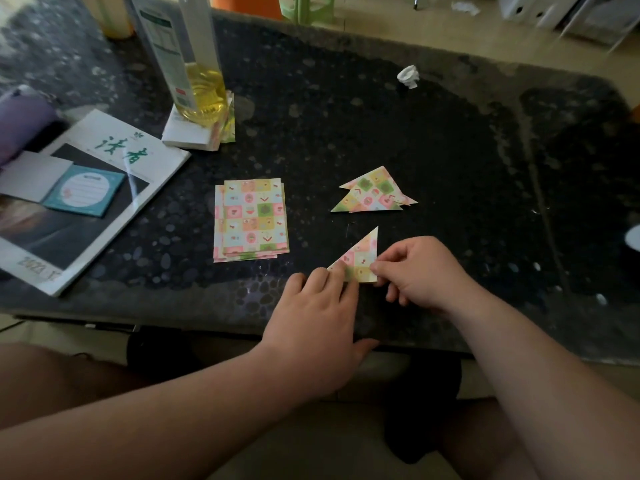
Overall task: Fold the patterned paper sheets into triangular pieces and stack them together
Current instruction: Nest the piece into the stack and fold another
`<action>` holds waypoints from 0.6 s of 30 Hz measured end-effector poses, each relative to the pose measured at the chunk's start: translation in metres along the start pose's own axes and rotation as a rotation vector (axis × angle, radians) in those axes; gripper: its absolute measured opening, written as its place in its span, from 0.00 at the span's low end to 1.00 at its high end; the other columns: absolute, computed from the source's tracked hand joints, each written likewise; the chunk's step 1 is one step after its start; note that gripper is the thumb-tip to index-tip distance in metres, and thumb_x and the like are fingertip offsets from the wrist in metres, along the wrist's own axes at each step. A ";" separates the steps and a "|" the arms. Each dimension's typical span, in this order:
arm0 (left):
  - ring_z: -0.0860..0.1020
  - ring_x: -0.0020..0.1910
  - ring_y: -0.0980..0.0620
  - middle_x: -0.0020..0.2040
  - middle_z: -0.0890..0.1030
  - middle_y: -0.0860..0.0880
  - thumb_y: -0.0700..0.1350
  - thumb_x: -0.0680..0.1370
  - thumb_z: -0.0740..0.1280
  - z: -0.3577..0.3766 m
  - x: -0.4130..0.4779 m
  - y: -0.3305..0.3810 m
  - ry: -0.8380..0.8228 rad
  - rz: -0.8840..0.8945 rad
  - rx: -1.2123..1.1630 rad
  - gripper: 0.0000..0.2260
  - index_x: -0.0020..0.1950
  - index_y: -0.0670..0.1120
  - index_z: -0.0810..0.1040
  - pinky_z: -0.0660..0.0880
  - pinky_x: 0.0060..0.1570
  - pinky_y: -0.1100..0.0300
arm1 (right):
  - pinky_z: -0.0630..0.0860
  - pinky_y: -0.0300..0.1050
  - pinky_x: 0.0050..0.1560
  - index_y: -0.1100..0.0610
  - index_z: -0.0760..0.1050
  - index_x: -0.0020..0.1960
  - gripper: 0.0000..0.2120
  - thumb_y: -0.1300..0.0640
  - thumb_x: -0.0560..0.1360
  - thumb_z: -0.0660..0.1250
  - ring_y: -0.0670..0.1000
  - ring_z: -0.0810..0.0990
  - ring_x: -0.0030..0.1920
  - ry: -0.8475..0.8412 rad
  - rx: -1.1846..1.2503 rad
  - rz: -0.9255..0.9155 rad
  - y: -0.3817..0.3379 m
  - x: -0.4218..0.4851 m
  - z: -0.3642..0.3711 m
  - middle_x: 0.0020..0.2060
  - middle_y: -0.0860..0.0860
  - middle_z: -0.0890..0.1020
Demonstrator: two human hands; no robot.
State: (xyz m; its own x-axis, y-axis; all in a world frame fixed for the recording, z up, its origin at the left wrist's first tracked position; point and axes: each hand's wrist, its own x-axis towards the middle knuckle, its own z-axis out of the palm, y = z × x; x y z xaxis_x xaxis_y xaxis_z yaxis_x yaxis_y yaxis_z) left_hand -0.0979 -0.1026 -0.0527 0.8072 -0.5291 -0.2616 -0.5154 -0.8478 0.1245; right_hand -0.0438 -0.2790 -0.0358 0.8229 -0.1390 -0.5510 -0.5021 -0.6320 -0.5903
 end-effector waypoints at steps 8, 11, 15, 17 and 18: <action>0.46 0.81 0.44 0.84 0.43 0.45 0.71 0.80 0.49 0.008 -0.005 0.006 -0.021 -0.004 0.017 0.42 0.84 0.46 0.44 0.50 0.78 0.41 | 0.75 0.41 0.28 0.52 0.82 0.44 0.07 0.53 0.79 0.72 0.45 0.76 0.22 0.033 -0.121 -0.029 -0.001 0.006 0.003 0.32 0.49 0.85; 0.45 0.81 0.43 0.84 0.43 0.44 0.71 0.80 0.49 0.009 -0.005 0.007 -0.023 -0.009 0.020 0.41 0.84 0.46 0.44 0.49 0.78 0.41 | 0.75 0.41 0.29 0.52 0.81 0.44 0.07 0.53 0.80 0.72 0.46 0.77 0.22 0.034 -0.125 -0.027 -0.001 0.007 0.004 0.32 0.49 0.85; 0.43 0.81 0.43 0.84 0.41 0.44 0.71 0.80 0.49 0.011 -0.005 0.009 -0.028 -0.023 0.010 0.41 0.84 0.47 0.43 0.47 0.79 0.40 | 0.74 0.41 0.29 0.52 0.81 0.45 0.06 0.52 0.80 0.71 0.46 0.77 0.22 0.040 -0.116 -0.022 0.000 0.008 0.004 0.32 0.49 0.85; 0.43 0.81 0.42 0.83 0.40 0.43 0.71 0.80 0.49 0.011 -0.005 0.010 -0.028 -0.030 0.007 0.41 0.84 0.46 0.42 0.47 0.79 0.40 | 0.74 0.41 0.28 0.52 0.81 0.45 0.06 0.52 0.80 0.71 0.45 0.76 0.22 0.039 -0.111 -0.021 0.000 0.007 0.004 0.32 0.49 0.85; 0.43 0.81 0.42 0.83 0.40 0.43 0.71 0.80 0.49 0.011 -0.005 0.011 -0.027 -0.032 0.007 0.41 0.84 0.46 0.43 0.47 0.79 0.40 | 0.74 0.41 0.28 0.52 0.80 0.45 0.06 0.52 0.80 0.71 0.45 0.77 0.22 0.038 -0.112 -0.023 0.000 0.007 0.004 0.32 0.49 0.85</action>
State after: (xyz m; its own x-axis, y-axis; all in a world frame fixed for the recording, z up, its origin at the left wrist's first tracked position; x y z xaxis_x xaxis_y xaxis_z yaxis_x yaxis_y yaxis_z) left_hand -0.1105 -0.1090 -0.0604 0.8153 -0.5005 -0.2911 -0.4914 -0.8641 0.1092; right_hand -0.0391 -0.2767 -0.0425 0.8447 -0.1509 -0.5136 -0.4514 -0.7164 -0.5320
